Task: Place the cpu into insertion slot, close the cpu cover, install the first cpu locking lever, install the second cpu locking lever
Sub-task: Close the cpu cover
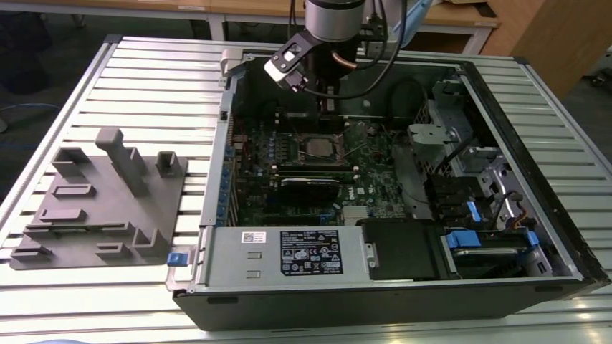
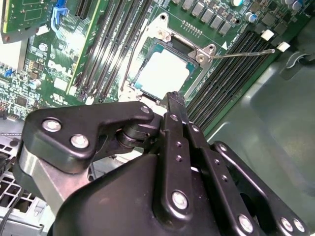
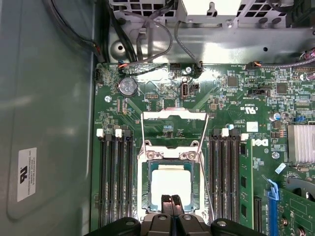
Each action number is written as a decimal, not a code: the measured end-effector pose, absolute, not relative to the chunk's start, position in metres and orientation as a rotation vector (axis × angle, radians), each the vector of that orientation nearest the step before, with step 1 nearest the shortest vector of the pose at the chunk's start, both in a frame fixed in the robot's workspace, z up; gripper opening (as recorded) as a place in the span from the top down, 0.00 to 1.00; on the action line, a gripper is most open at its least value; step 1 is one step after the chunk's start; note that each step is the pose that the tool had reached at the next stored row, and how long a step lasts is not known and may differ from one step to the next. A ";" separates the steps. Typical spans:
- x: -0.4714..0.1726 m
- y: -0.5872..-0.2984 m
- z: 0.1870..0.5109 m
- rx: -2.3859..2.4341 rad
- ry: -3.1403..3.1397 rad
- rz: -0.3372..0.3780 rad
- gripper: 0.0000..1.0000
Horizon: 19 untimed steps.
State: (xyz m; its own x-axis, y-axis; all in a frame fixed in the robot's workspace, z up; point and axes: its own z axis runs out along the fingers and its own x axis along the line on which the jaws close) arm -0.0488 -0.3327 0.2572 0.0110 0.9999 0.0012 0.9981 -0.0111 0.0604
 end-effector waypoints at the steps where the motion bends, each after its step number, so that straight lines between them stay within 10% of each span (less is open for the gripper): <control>1: -0.049 -0.333 0.257 2.203 2.179 0.067 0.89; 19: -0.048 -0.333 0.262 2.203 2.179 0.066 0.89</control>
State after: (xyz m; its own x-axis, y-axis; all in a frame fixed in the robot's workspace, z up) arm -0.0480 -0.3327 0.2619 0.0110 0.9999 0.0006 0.9981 -0.0110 0.0603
